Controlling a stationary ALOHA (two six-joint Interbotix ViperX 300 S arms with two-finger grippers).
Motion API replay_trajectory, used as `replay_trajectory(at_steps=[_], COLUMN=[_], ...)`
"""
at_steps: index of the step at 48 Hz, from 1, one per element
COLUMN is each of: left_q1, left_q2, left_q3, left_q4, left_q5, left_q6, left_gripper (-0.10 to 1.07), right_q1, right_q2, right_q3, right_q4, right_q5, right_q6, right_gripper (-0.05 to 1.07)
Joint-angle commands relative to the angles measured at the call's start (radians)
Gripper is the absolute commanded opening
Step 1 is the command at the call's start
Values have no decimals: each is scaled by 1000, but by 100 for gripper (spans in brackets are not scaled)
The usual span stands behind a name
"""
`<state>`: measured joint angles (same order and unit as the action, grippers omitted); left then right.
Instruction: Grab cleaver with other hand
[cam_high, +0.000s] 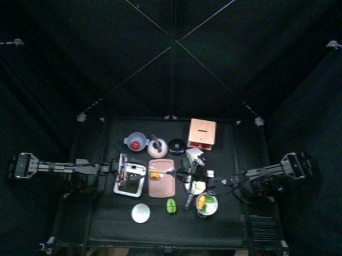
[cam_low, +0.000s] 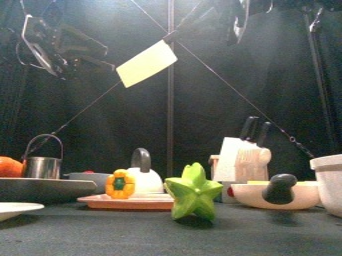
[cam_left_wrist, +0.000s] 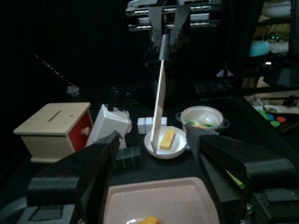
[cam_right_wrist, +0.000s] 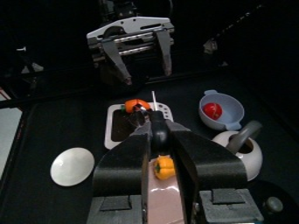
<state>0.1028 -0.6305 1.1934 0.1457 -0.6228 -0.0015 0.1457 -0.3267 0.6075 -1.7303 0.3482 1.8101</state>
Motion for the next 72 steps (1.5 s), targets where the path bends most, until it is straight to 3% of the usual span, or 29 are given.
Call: replay_trajectory(at_steps=[1,23,34,46,60,72], left_q1=[-3,-8,-8,2,0,3], left_q2=[5,18,64,78,101,114], left_q3=[-28,-40,-60,-52,-55,-60], left_q4=[-2,-14,48,54,124,123], left_q5=[-37,-60,-92,-141,-146,-150], left_q6=[-3,-44,-43,-43,-43,-43], left_gripper=[94,92,79,66,65,65], right_q1=[-2,8,40,46,48,57], right_q2=[-3,5,5,5,5,5], right_q3=[-41,-71,-74,-74,-81,-81], right_q4=[-31,-100,-101,-101,-109,-109], right_q5=[3,52,75,77,86,100], right_q6=[0,5,5,5,5,5], right_gripper=[53,54,53,53,54,53])
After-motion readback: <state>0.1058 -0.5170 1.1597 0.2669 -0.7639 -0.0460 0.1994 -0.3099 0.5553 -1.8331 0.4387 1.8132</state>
